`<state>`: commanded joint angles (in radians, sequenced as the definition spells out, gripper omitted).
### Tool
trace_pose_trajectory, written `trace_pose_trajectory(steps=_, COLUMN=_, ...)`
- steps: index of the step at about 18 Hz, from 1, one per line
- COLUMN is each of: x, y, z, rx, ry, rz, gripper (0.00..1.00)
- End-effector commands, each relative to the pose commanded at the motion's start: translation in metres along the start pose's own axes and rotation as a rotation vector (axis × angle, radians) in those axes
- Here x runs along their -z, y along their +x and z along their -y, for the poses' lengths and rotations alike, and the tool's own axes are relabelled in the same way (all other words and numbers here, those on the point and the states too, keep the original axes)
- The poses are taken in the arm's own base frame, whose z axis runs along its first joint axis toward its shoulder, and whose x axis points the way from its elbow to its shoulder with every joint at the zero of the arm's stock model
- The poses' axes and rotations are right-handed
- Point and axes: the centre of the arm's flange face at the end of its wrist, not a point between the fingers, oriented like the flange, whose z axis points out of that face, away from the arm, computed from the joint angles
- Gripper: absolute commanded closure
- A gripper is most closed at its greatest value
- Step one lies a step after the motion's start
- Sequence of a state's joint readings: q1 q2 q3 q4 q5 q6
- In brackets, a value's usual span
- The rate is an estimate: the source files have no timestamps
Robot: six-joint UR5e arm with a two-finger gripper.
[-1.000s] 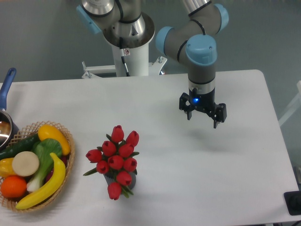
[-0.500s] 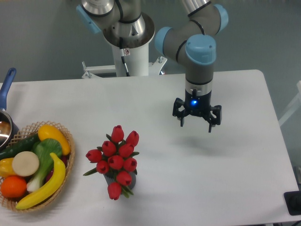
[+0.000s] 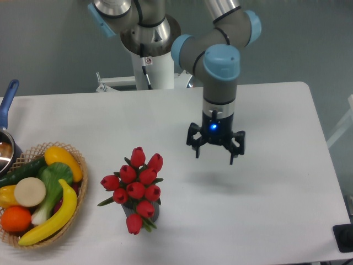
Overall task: Pick up the flowers from the vase
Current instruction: 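Move the open gripper over to the red tulips in the grey vase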
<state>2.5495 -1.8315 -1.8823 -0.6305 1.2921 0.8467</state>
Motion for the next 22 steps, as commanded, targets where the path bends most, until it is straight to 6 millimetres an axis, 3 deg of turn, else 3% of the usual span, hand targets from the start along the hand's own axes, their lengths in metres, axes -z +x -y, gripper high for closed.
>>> trace_pose_trajectory(steps=5, x=0.008, y=0.015, z=0.026, rx=-0.005, ry=0.256, rz=-0.21, gripper=0.0)
trace_pose_trajectory(steps=13, x=0.015, y=0.032, z=0.035, rx=-0.058, ry=0.438, rz=-0.36, gripper=0.0)
trace_pose_trajectory(steps=18, x=0.022, y=0.021, z=0.059, rx=-0.105, ry=0.537, rz=-0.395, gripper=0.0)
trace_pose_trajectory(steps=22, x=0.01, y=0.017, z=0.065, rx=-0.105, ry=0.546, rz=-0.417, gripper=0.0)
